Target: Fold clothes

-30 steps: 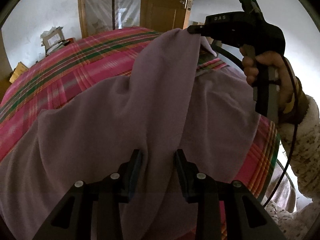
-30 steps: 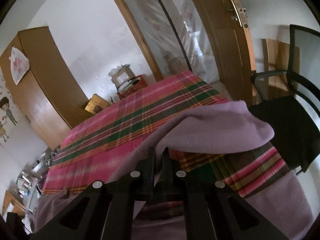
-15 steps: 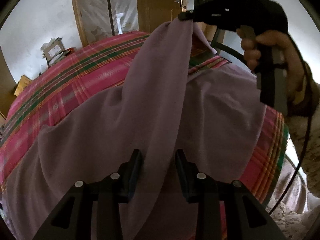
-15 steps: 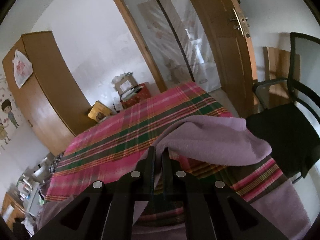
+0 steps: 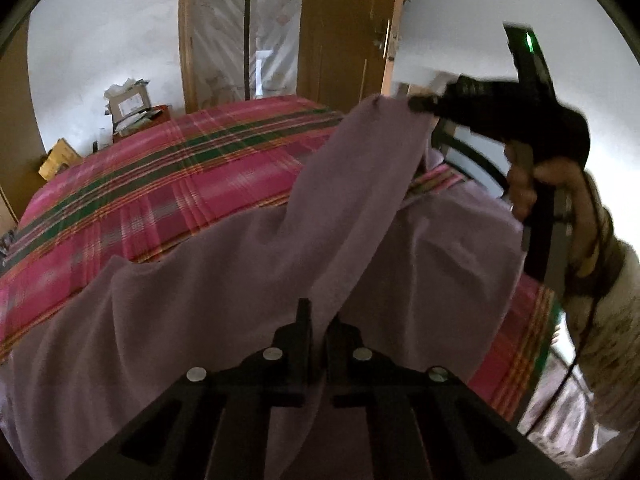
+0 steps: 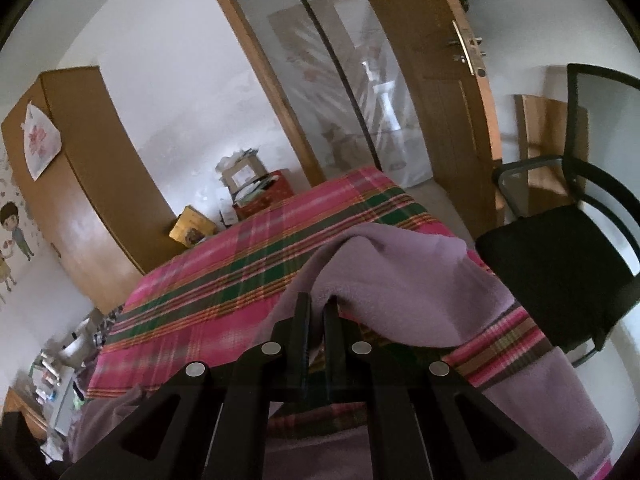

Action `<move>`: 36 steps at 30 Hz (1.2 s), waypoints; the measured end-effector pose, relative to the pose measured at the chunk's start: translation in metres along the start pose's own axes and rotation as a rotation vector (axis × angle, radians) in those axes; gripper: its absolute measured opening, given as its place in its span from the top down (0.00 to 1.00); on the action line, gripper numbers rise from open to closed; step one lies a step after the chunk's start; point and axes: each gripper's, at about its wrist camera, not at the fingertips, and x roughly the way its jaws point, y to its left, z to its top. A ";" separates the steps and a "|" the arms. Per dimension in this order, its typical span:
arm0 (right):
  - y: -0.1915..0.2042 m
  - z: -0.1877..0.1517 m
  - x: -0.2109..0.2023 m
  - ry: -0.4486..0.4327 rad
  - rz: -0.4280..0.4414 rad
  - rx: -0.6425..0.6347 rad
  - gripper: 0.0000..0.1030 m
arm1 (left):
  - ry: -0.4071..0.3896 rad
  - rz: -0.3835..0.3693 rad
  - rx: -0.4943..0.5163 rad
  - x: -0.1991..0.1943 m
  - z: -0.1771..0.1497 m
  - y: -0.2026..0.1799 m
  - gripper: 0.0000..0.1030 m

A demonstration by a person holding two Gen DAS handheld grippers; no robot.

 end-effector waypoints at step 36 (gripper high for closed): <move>0.007 -0.050 -0.117 -0.229 -0.213 -0.147 0.94 | -0.115 -0.068 0.076 -0.044 -0.018 -0.030 0.94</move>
